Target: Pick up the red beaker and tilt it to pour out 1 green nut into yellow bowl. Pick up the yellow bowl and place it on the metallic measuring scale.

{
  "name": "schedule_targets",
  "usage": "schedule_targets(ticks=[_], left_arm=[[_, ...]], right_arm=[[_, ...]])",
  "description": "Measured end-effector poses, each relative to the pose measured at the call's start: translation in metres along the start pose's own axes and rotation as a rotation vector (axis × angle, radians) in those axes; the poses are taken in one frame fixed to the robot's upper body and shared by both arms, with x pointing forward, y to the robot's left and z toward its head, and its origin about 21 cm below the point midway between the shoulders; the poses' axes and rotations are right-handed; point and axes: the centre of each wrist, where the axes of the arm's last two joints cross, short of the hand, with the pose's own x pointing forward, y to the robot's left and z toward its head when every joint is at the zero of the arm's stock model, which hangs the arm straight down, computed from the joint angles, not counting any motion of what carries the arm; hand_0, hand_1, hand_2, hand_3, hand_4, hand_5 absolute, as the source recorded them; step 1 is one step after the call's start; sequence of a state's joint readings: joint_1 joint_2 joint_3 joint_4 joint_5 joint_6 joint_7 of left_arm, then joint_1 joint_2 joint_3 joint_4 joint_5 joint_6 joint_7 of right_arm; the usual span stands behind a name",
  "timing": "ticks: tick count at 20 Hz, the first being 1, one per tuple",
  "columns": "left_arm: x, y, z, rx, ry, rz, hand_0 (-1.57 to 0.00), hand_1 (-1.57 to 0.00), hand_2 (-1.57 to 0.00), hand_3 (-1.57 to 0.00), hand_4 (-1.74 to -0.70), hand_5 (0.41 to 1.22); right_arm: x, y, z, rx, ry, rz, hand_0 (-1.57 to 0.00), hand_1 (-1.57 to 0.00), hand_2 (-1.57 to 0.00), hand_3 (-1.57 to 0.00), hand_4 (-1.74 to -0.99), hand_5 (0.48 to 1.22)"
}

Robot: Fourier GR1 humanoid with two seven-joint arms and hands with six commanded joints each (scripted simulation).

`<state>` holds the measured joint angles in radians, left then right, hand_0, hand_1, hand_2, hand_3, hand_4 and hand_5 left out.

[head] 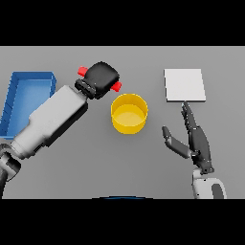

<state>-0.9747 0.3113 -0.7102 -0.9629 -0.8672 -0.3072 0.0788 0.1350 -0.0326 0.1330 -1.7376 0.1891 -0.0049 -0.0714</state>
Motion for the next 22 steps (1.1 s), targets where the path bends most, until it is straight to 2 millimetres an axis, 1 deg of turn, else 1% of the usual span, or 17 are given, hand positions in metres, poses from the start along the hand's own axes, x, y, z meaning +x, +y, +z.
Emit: schedule_targets(ticks=[1, 2, 3, 4, 5, 7, 10, 11, 12, 13, 15, 17, 19, 20, 21, 22], left_arm=[[0.002, 0.004, -0.002, -0.013, -0.015, -0.043, -1.57, -1.57, -1.57, -1.35, -1.72, 1.218], [0.004, 0.003, -0.004, -0.031, -0.036, -0.085, -1.57, -1.57, -1.57, -1.39, -1.72, 1.218], [0.006, 0.006, -0.006, -0.042, -0.05, -0.125, -1.57, -1.57, -1.57, -1.43, -1.73, 1.219], [0.008, 0.01, -0.008, -0.041, -0.075, -0.161, -1.57, -1.57, -1.57, -1.46, -1.73, 1.219], [0.014, 0.013, -0.012, -0.048, -0.083, -0.202, -1.57, -1.57, -1.57, -1.48, -1.73, 1.22], [0.018, 0.017, -0.013, -0.076, -0.099, -0.294, -1.57, -1.57, -1.57, -1.51, -1.73, 1.22], [0.022, 0.022, -0.016, -0.085, -0.123, -0.431, -1.57, -1.57, -1.57, -1.54, -1.74, 1.221], [0.023, 0.023, -0.016, -0.091, -0.129, -0.473, -1.57, -1.57, -1.57, -1.55, -1.74, 1.221], [0.026, 0.023, -0.016, -0.095, -0.142, -0.524, -1.57, -1.57, -1.57, -1.55, -1.74, 1.221], [0.031, 0.028, -0.017, -0.1, -0.144, -0.564, -1.57, -1.57, -1.57, -1.56, -1.74, 1.221], [0.028, 0.025, -0.019, -0.116, -0.149, -0.633, -1.57, -1.57, -1.57, -1.56, -1.74, 1.221], [0.03, 0.028, -0.02, -0.11, -0.162, -0.712, -1.57, -1.57, -1.57, -1.56, -1.74, 1.221], [0.034, 0.027, -0.022, -0.109, -0.177, -0.772, -1.57, -1.57, -1.57, -1.57, -1.73, 1.221], [0.037, 0.026, -0.022, -0.116, -0.185, -0.8, -1.57, -1.57, -1.57, -1.57, -1.73, 1.221], [0.039, 0.03, -0.023, -0.115, -0.189, -0.831, -1.57, -1.57, -1.57, -1.57, -1.73, 1.221], [0.042, 0.028, -0.026, -0.111, -0.188, -0.875, -1.57, -1.57, -1.57, -1.57, -1.73, 1.221]], right_arm=[[0.0, -0.002, -0.001, -0.007, 0.005, 0.001, 0.0, 0.0, 0.0, 0.0, -1.212, 0.631], [-0.001, 0.002, 0.0, -0.002, 0.003, -0.011, 0.0, 0.0, 0.0, 0.0, -1.22, 0.624], [0.0, -0.001, -0.001, -0.013, -0.003, 0.002, 0.0, 0.0, 0.0, 0.0, -1.221, 0.617], [-0.001, 0.002, 0.001, -0.015, -0.002, 0.018, 0.0, 0.0, 0.0, 0.0, -1.221, 0.61], [0.0, -0.002, -0.001, -0.026, -0.012, 0.026, 0.0, 0.0, 0.0, 0.0, -1.214, 0.6], [-0.002, 0.002, 0.0, -0.034, -0.012, 0.035, 0.0, 0.0, 0.0, 0.0, -1.205, 0.584], [0.001, 0.003, -0.003, -0.042, -0.031, 0.03, 0.0, 0.0, 0.0, 0.0, -1.173, 0.572], [0.0, -0.001, 0.0, -0.044, -0.035, 0.044, 0.0, 0.0, 0.0, 0.0, -1.16, 0.569], [0.002, 0.0, -0.001, -0.043, -0.046, 0.044, 0.0, 0.0, 0.0, 0.0, -1.152, 0.567], [0.002, 0.0, -0.003, -0.039, -0.035, 0.041, 0.0, 0.0, 0.0, 0.0, -1.148, 0.566], [0.0, 0.001, -0.003, -0.04, -0.028, 0.025, 0.0, 0.0, 0.0, 0.0, -1.135, 0.567], [-0.001, 0.003, 0.0, -0.048, -0.034, 0.025, 0.0, 0.0, 0.0, 0.0, -1.129, 0.566], [0.002, 0.006, -0.003, -0.047, -0.044, 0.04, 0.0, 0.0, 0.0, 0.0, -1.136, 0.578], [0.004, 0.004, -0.002, -0.051, -0.048, 0.049, 0.0, 0.0, 0.0, 0.0, -1.136, 0.579], [0.001, 0.0, -0.001, -0.045, -0.036, 0.038, 0.0, 0.0, 0.0, 0.0, -1.135, 0.58], [0.001, 0.0, -0.001, -0.043, -0.036, 0.029, 0.0, 0.0, 0.0, 0.0, -1.133, 0.579]])
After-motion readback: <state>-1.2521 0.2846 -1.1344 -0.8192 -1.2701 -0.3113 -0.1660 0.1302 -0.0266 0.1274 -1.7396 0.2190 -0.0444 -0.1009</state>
